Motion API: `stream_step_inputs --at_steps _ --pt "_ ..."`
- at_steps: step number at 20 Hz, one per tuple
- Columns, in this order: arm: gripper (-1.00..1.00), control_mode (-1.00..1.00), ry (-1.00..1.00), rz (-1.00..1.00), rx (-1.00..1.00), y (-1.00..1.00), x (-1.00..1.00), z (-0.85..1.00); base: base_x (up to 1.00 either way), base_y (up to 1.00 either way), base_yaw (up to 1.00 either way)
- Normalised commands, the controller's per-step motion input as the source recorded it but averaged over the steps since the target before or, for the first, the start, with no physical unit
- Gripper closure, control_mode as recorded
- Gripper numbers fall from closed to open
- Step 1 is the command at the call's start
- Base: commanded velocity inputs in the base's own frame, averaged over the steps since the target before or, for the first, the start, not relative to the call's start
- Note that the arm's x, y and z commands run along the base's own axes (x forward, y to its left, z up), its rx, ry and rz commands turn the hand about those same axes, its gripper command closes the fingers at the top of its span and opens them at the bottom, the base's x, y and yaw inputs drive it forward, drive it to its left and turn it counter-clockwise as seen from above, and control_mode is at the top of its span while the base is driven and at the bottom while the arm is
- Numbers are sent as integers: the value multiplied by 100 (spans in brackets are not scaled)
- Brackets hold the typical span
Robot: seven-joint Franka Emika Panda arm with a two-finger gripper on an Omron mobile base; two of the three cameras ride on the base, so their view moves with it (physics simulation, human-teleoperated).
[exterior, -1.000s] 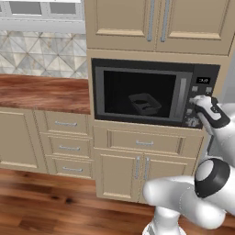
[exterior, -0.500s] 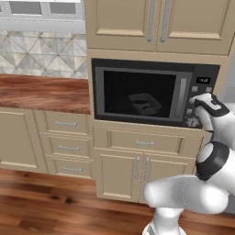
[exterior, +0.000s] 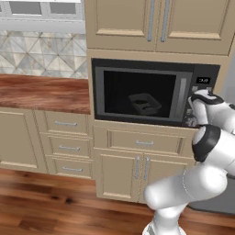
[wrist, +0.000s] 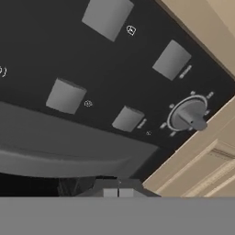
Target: Place the tupperware containing the shrimp and carrot meal in the microwave. Close the microwave door and press the start button to reheat the meal.
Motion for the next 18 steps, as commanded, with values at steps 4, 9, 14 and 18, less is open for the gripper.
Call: stream_step_inputs --at_steps 4,9,14,18 --pt "100 -100 0 0 0 -17 37 -12 0 0 0" --pt "100 -100 0 0 0 -18 35 -20 0 0 0" --pt "100 -100 0 0 0 -20 34 -26 0 0 0" --pt "100 -100 0 0 0 -17 35 -28 0 0 0"
